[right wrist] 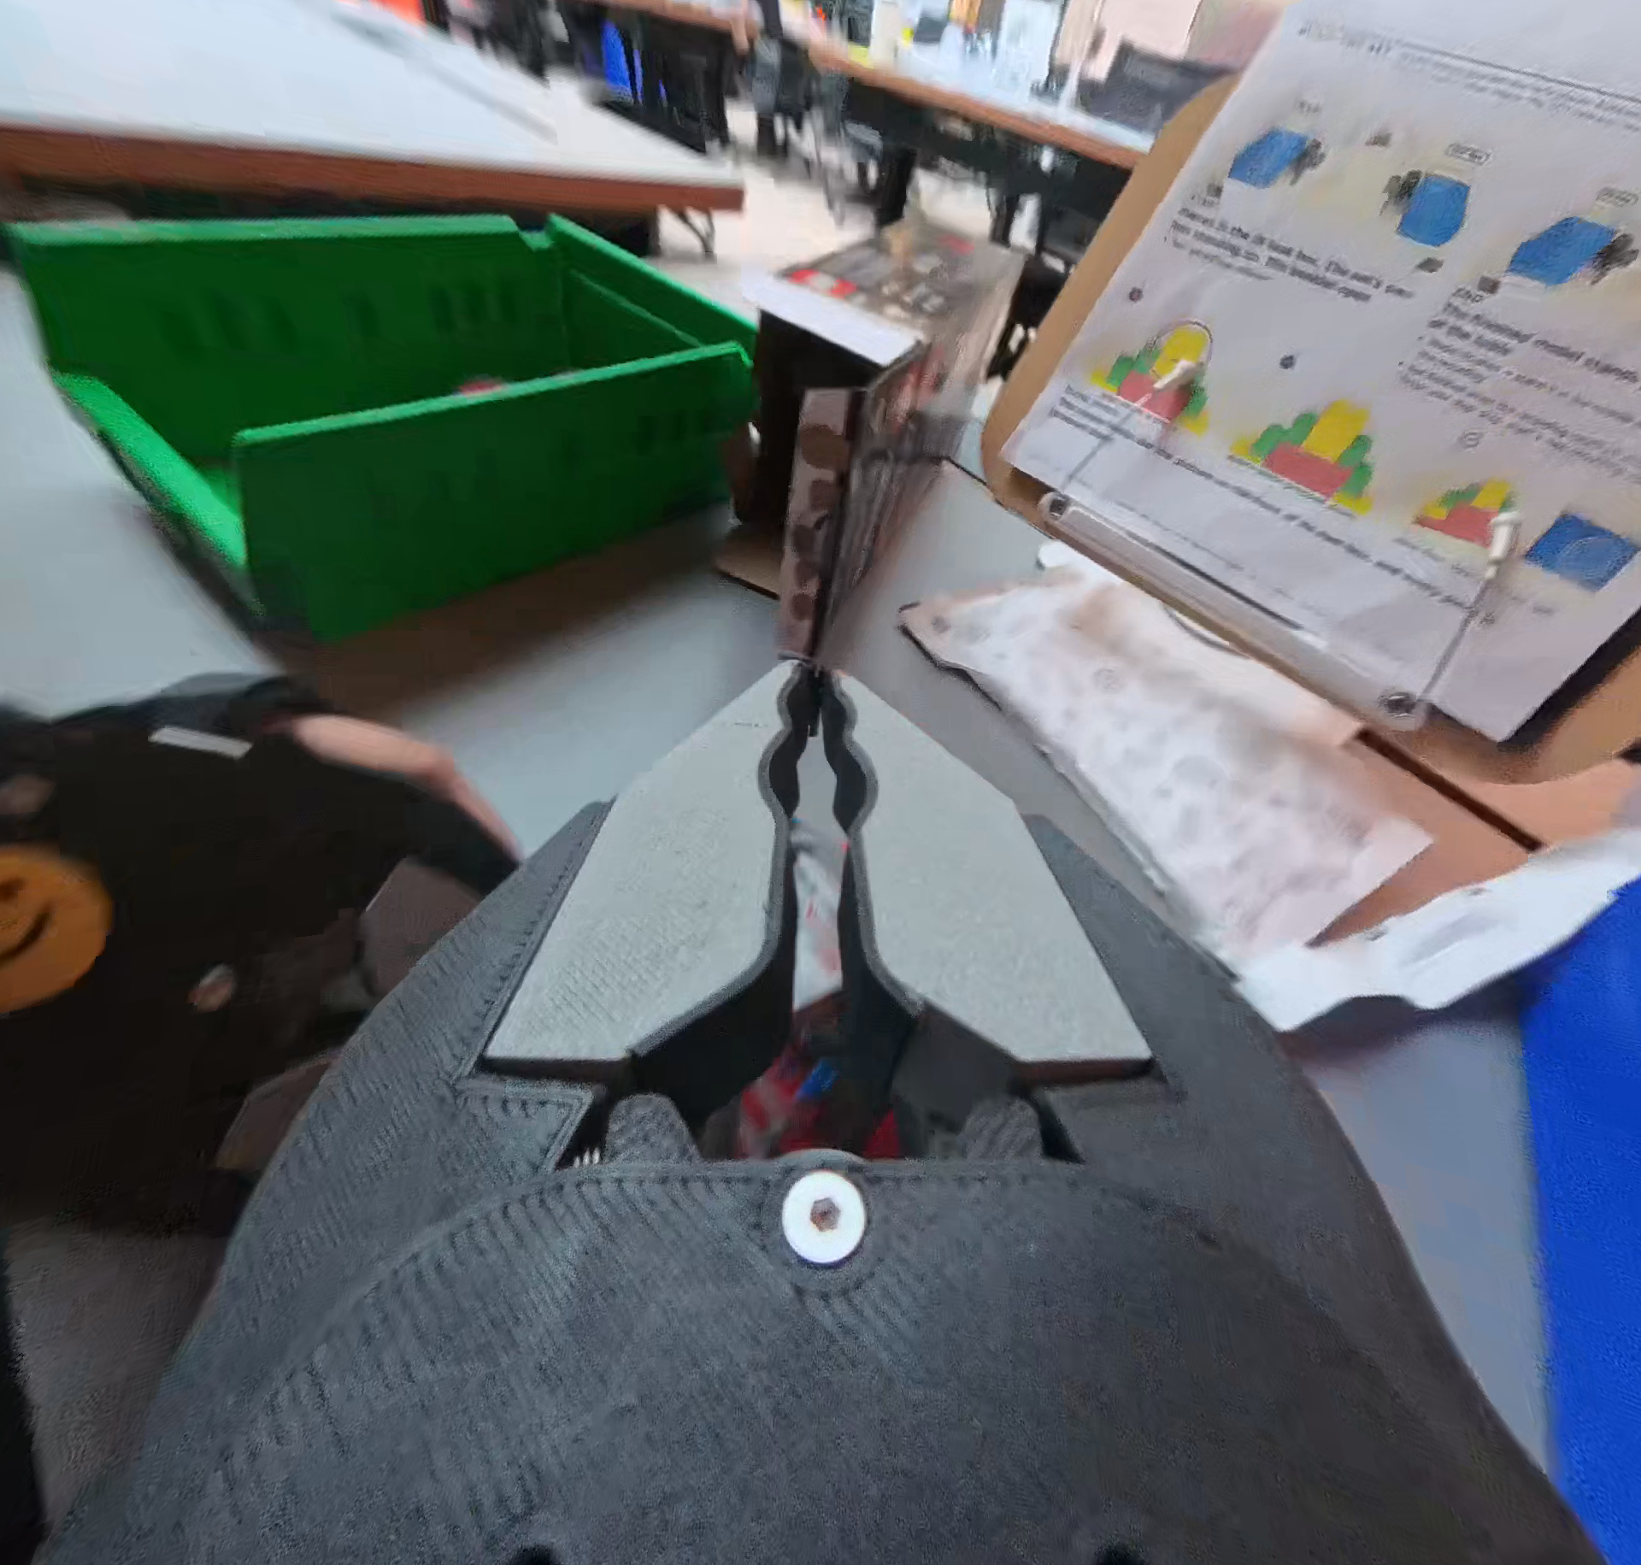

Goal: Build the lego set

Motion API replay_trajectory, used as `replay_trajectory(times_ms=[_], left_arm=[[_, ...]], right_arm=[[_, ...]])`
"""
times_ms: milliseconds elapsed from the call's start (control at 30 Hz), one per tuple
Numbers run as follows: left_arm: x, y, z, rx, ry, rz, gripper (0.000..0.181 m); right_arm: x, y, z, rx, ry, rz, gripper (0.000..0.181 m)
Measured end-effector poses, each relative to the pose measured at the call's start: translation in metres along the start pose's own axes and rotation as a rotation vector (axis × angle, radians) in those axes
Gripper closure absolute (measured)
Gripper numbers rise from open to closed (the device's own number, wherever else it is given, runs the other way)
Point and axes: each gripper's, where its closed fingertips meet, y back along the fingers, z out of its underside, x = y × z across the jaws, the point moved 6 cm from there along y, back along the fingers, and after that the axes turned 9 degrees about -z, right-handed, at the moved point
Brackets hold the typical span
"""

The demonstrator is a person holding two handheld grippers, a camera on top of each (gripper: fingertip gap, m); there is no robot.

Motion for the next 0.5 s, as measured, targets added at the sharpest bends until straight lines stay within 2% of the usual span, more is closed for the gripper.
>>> replay_trajectory(times_ms=[133, 267, 367, 500], left_arm=[[-0.011, -0.001, -0.001, 0.005, 0.038, -0.028, 0.18], [-0.024, -0.001, 0.006, -0.003, 0.076, -0.06, 0.181], [-0.031, 0.002, 0.008, -0.003, 0.06, -0.078, 0.18], [-0.037, 0.002, 0.008, -0.009, 0.077, -0.072, 0.179]], right_arm=[[0.026, 0.016, -0.006, 0.085, -0.116, -0.026, 0.181], [0.025, 0.037, 0.018, 0.081, -0.214, -0.169, 0.181], [0.023, 0.056, 0.042, 0.012, -0.242, -0.265, 0.181], [0.024, 0.067, 0.077, -0.195, -0.174, -0.309, 0.181]])
